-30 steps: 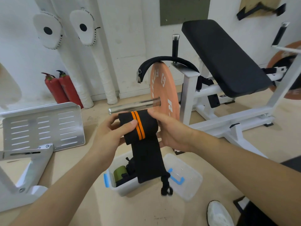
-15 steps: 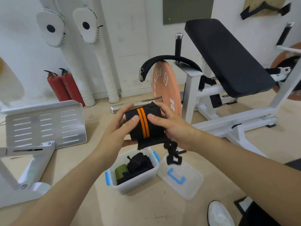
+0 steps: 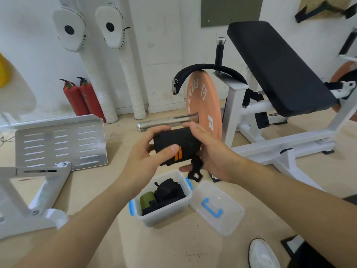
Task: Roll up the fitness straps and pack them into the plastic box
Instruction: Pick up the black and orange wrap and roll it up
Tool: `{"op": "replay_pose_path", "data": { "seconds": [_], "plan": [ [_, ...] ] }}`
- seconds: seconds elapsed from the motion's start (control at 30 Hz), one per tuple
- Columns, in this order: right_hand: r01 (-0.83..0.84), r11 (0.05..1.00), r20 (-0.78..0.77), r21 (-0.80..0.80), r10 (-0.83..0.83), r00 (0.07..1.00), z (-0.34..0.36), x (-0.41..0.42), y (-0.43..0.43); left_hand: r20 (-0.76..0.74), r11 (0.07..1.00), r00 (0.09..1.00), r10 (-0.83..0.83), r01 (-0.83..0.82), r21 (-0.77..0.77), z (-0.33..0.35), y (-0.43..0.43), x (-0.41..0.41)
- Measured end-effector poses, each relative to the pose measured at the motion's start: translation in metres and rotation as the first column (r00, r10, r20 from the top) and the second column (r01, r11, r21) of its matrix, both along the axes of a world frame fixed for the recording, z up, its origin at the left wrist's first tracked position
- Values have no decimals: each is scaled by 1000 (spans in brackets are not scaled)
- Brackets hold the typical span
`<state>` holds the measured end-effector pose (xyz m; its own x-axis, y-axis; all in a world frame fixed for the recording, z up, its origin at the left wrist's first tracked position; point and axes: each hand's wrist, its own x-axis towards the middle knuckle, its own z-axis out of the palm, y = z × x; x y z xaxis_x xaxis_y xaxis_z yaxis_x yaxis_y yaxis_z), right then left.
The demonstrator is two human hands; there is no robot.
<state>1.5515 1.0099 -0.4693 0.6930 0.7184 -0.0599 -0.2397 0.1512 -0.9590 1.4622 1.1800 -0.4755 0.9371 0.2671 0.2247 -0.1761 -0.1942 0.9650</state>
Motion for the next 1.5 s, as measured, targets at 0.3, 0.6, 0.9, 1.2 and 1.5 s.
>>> {"op": "replay_pose_path", "data": {
  "seconds": [0.3, 0.6, 0.9, 1.2, 1.5],
  "plan": [
    [171, 985, 170, -5, -168, 971, -9, -3, 6, -64, 992, 994, -94, 88, -93, -6, -5, -4],
    [-10, 992, 258, -128, 43, 965, -28, -16, 7, -262, 902, 945, -198, 71, -426, -17, -1, -11],
    [-109, 956, 165, -272, 158, 973, -44, 11, 30, -285, 979, 956, -67, 8, -205, -34, 35, -5],
    [-23, 750, 240, -661, 240, 941, -146, 91, 59, -346, 948, 888, 303, -244, 202, -125, 98, 30],
    [157, 587, 349, -794, 228, 909, -323, 145, 56, -438, 885, 776, 453, -333, 326, -290, 127, 70]
  ]
}}
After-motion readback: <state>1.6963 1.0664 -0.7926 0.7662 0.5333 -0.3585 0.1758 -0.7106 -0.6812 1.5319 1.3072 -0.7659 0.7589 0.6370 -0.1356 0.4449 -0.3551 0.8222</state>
